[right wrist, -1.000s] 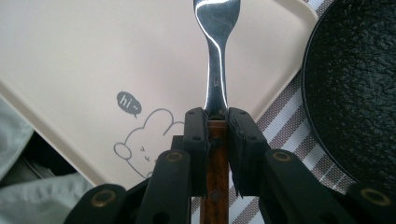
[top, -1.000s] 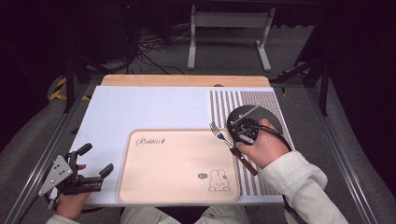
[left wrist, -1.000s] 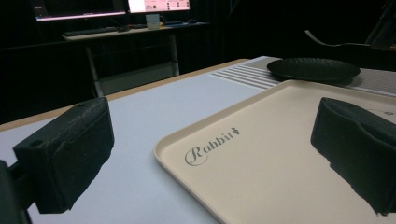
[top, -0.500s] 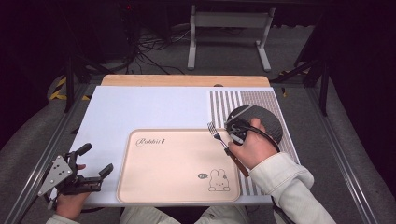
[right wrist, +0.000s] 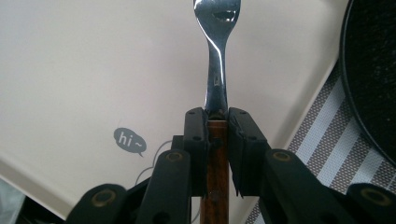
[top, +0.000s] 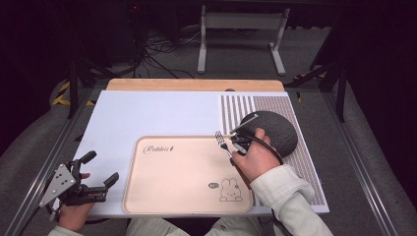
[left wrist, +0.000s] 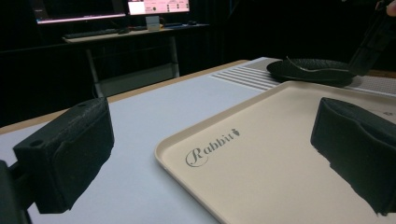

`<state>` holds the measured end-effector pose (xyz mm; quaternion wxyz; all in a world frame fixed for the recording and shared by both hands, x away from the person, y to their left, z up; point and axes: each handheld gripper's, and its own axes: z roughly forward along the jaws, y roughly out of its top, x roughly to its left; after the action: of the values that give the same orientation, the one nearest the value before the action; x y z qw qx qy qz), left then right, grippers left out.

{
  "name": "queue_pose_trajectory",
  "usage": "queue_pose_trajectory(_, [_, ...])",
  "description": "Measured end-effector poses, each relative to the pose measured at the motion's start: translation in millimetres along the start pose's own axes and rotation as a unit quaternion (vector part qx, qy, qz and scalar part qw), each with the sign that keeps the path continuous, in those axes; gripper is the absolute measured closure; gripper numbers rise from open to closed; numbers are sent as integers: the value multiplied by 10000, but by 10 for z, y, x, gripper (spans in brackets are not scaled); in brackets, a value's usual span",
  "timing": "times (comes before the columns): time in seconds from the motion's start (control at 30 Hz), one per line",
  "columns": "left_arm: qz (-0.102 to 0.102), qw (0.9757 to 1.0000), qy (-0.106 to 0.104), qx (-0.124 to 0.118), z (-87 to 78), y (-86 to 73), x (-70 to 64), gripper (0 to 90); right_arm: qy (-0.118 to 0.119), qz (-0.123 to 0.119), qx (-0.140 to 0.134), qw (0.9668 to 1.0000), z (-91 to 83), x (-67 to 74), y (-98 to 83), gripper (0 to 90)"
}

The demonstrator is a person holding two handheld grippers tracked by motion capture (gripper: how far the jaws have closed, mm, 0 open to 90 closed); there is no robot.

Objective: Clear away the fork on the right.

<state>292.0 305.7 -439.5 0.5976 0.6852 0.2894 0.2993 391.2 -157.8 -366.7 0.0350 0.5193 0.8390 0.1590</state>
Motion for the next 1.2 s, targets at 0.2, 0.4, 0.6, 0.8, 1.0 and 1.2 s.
queue_pose_trajectory(0.2, [19, 10000, -5, -2, -1, 2, 2, 0, -42, 23, 58, 10000, 77, 33, 2, 785])
queue_pose_trajectory(0.4, [27, 10000, 2, -1, -2, 3, 1, 0, -97, 41, 121, 9999, 169, 63, 7, 784])
queue_pose_trajectory(0.6, [23, 10000, 1, -4, -3, 2, 3, 0, -105, 51, 201, 9997, 245, 74, 5, 784])
queue_pose_trajectory(0.8, [20, 10000, 4, -3, -1, 2, 2, 0, -75, 49, 261, 9996, 325, 87, -5, 784])
queue_pose_trajectory(1.0, [11, 10000, 12, 9, 2, 1, -1, 0, -58, 61, 338, 9994, 380, 88, -17, 784])
queue_pose_trajectory(1.2, [2, 10000, 12, 8, 2, 0, 0, 0, -38, 48, 421, 9991, 423, 93, -14, 783])
